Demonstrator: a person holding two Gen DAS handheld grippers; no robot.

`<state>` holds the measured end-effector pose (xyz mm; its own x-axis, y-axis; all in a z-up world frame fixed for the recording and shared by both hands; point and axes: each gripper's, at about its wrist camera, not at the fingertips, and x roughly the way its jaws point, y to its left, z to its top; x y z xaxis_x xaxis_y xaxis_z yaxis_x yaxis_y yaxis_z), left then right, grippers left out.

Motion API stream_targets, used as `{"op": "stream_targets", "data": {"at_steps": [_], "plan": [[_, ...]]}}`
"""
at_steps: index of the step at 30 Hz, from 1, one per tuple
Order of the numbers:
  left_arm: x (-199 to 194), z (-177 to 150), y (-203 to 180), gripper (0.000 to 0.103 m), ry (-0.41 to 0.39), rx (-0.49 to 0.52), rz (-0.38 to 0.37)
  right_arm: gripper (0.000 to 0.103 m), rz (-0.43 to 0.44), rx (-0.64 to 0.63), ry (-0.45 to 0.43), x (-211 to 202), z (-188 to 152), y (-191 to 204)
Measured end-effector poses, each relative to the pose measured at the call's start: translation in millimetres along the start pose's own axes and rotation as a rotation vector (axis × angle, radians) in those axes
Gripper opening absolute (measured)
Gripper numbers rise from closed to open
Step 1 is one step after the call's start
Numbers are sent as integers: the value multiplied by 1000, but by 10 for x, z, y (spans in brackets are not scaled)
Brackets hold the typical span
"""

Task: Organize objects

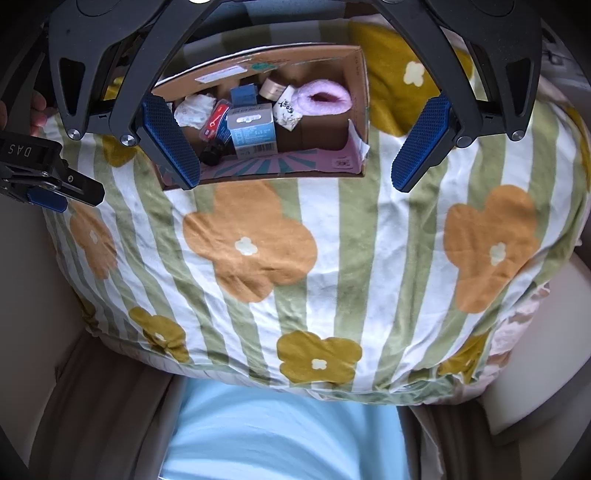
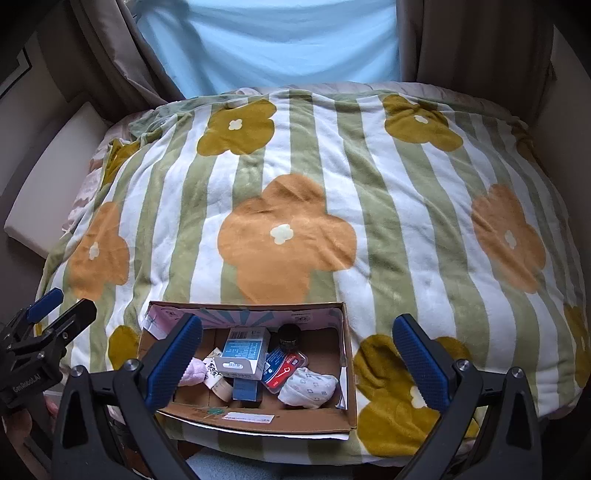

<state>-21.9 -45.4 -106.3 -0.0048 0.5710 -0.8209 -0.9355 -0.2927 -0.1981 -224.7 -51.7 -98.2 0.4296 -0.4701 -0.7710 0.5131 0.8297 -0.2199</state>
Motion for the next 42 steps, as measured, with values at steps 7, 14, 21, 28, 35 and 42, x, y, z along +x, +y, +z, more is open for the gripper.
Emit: {"op": "stream_targets", "data": {"at_steps": [7, 14, 21, 28, 35, 42], "plan": [[101, 128, -89, 103, -5, 32, -6, 103, -47, -20, -22, 10, 124, -63], [143, 280, -118, 103, -15, 38, -20, 102, -51, -28, -21, 64, 241, -130], [180, 291, -138, 103, 4, 74, -37, 103, -52, -38, -18, 101, 297, -148], [196, 284, -141, 103, 15, 99, -63, 103, -57, -43, -25, 108, 326, -148], [198, 292, -157, 103, 22, 129, -88, 102, -67, -53, -44, 71, 337, -108], [198, 293, -152, 103, 31, 156, -112, 102, -67, -62, -47, 60, 331, -91]]}}
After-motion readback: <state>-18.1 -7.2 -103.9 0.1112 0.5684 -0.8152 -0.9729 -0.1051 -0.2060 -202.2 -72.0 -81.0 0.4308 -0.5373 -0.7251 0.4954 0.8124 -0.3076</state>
